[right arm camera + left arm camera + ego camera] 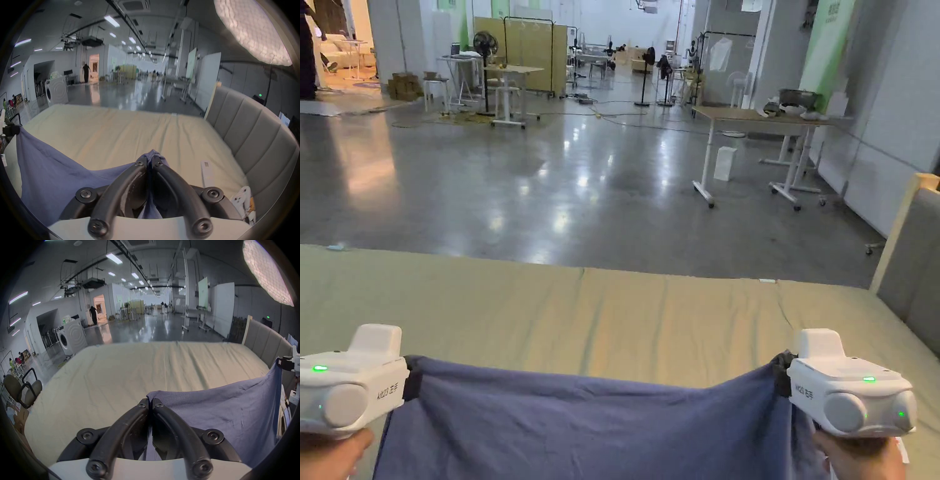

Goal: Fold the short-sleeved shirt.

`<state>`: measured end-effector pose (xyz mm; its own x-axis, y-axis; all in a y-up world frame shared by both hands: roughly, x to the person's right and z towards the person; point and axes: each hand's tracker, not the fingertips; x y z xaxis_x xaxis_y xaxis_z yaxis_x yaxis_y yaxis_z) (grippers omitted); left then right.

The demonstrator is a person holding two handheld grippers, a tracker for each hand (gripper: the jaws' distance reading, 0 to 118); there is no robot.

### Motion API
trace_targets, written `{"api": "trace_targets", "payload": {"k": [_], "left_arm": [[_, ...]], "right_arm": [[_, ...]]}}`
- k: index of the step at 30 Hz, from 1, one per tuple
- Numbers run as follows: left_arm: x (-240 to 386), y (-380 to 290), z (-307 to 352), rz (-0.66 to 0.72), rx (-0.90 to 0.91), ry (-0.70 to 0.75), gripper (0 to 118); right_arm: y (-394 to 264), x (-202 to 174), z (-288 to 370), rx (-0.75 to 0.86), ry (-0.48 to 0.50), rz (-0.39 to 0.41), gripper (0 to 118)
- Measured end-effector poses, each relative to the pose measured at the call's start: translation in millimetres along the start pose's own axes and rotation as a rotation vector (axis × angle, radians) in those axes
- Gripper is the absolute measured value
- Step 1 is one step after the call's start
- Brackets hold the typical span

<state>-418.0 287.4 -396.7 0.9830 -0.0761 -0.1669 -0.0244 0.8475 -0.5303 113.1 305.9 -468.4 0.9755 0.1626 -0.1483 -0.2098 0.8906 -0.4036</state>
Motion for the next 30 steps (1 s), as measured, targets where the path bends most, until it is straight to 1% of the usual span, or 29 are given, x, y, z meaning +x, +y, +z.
{"api": "trace_targets", "payload": {"k": [3,4,6,7,8,10,12,14,20,23,25,26,30], "left_arm": [[-8,28,40,0.025,0.082,0.002,4],[-12,40,55,0.023,0.104,0.005,4],[-15,59,78,0.017,0.143,0.015,4],[-16,70,89,0.016,0.157,0.02,4],[-19,80,98,0.022,0.178,0.023,4],[-22,101,112,0.043,0.204,0.025,4],[-23,123,125,0.041,0.237,0.03,4],[-24,145,128,0.018,0.256,0.046,4],[-24,214,135,0.009,0.309,0.076,4],[-24,249,136,0.008,0.339,0.084,4],[-25,269,139,0.014,0.365,0.087,4],[-21,275,143,0.014,0.377,0.092,4],[-18,292,147,0.002,0.403,0.101,4]], "right_arm": [[37,5,47,0.109,-0.013,-0.005,5],[49,12,49,0.129,-0.016,0.003,5],[73,15,73,0.189,-0.035,0.004,5],[87,16,86,0.228,-0.043,0.03,5],[100,22,90,0.261,-0.053,0.033,5],[124,26,104,0.282,-0.058,0.012,5],[149,30,119,0.322,-0.075,0.009,5],[172,33,123,0.346,-0.08,0.007,5],[232,40,125,0.415,-0.141,-0.013,5],[257,44,122,0.44,-0.154,-0.054,5],[271,46,124,0.481,-0.175,-0.055,5],[278,46,125,0.5,-0.18,-0.042,5],[292,50,121,0.523,-0.183,-0.031,5]]}}
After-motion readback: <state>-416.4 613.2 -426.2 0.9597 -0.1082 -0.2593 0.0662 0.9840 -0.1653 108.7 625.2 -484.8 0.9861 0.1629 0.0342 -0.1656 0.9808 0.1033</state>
